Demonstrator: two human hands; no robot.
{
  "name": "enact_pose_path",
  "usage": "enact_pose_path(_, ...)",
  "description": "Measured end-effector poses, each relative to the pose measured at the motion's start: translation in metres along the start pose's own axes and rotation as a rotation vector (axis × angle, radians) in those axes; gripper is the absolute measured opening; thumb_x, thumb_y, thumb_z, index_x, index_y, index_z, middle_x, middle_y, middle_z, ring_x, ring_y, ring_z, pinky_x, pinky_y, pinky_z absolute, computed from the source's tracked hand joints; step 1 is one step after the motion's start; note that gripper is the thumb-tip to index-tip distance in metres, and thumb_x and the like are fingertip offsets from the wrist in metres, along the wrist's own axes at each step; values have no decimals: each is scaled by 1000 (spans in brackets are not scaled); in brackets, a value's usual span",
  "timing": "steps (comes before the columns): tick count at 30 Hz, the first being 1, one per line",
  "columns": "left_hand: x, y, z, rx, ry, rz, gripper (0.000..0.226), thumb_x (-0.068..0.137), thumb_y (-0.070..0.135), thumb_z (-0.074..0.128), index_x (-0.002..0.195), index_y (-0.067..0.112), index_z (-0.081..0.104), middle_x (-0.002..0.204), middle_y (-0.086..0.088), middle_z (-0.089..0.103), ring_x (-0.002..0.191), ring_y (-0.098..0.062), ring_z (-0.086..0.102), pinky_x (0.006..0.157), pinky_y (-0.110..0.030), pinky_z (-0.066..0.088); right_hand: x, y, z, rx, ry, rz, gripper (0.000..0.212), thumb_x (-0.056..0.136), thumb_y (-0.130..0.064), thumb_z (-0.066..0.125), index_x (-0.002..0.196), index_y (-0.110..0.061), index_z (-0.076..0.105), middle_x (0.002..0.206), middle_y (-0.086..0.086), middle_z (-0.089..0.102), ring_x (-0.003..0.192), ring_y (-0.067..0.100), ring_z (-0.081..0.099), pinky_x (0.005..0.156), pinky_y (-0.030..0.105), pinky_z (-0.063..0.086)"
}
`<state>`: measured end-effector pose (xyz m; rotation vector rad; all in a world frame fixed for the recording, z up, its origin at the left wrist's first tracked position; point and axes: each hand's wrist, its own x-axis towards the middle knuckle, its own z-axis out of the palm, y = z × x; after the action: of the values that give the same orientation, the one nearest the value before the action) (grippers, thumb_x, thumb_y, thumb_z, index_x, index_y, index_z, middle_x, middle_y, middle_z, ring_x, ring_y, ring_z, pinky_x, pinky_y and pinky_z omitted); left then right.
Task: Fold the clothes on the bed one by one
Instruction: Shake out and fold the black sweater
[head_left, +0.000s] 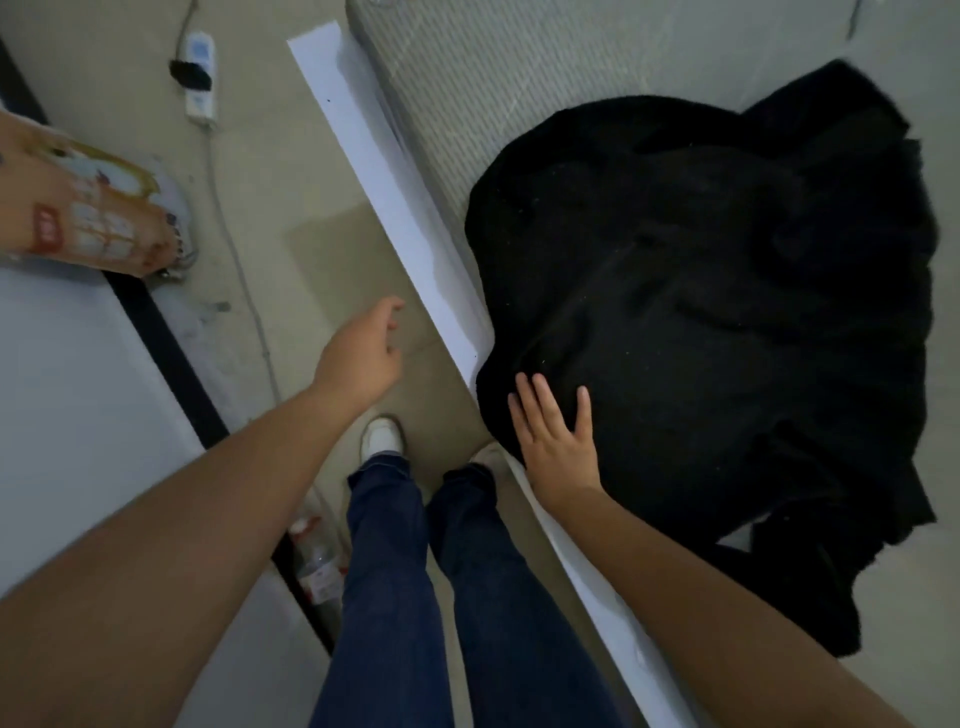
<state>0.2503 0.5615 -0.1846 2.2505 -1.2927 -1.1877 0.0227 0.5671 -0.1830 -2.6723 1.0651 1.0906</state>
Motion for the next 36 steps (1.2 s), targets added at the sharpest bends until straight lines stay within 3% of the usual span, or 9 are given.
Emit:
enact_pose_path(5, 26, 40, -11, 209, -7, 307, 63, 82, -14, 39, 141, 7, 29, 139, -18, 40, 124, -31, 39, 96, -23, 25, -4, 15, 3, 228, 64, -88, 41, 94, -12, 38, 135, -6, 40, 156, 4, -1, 140, 24, -16, 97, 50, -25)
enact_pose_path(7, 35, 59, -11, 287, 4, 453, 66, 81, -18, 37, 141, 6, 26, 144, -20, 31, 130, -32, 32, 104, -26, 20, -18, 32, -10, 384, 261, -119, 27, 80, -2, 61, 106, -5, 65, 143, 11, 40, 136, 31, 28, 107, 57, 3)
enact_pose_path(9, 45, 75, -8, 390, -16, 504, 67, 82, -17, 38, 142, 9, 25, 148, -18, 25, 135, -32, 26, 109, -32, 19, -34, 63, -11, 656, 527, 58, 19, 60, 10, 70, 77, 1, 70, 110, 20, 65, 108, 39, 58, 91, 61, 38)
enact_pose_path(12, 58, 94, -2, 513, -84, 547, 60, 85, -12, 38, 141, 10, 31, 146, -16, 30, 130, -32, 32, 104, -36, 27, -59, 125, 4, 1043, 669, 619, 17, 75, 7, 54, 85, 7, 67, 110, 25, 62, 109, 36, 54, 97, 36, 37)
enact_pose_path(16, 66, 125, 17, 698, -125, 742, 60, 79, -15, 44, 136, 6, 42, 133, -17, 46, 110, -35, 44, 86, -43, 37, -76, 175, 34, 1283, 236, 1142, 29, 94, -10, 45, 116, 3, 58, 122, 20, 57, 115, 32, 50, 95, 29, 36)
enact_pose_path(21, 75, 157, 20, 704, -31, 754, 51, 70, -23, 52, 117, -5, 57, 120, -25, 54, 92, -43, 52, 61, -47, 47, -61, 142, 13, 1200, 588, 946, 55, 88, -29, 46, 128, 8, 43, 130, 25, 49, 121, 35, 45, 102, 37, 31)
enact_pose_path(26, 86, 151, 1, 822, 48, 716, 46, 73, -21, 50, 116, -6, 58, 113, -26, 56, 92, -43, 52, 61, -45, 42, -30, 131, 16, 1180, 326, 1122, 64, 85, -31, 60, 138, -6, 34, 130, 15, 48, 120, 32, 42, 96, 42, 34)
enact_pose_path(32, 95, 176, -23, 489, 41, 644, 28, 89, -4, 47, 112, 2, 63, 109, -20, 62, 100, -36, 55, 79, -34, 39, -72, 161, 4, 1426, 639, 1107, 24, 82, -6, 62, 106, -3, 67, 101, 15, 69, 96, 25, 62, 73, 18, 37)
enact_pose_path(36, 65, 234, -45, 107, -6, 678, 24, 89, -4, 46, 107, -2, 62, 94, -5, 57, 89, -18, 52, 68, -13, 33, -150, 173, -26, 1669, 704, 998, 30, 80, 1, 65, 109, -5, 64, 76, -5, 64, 53, -15, 55, 54, -3, 38)
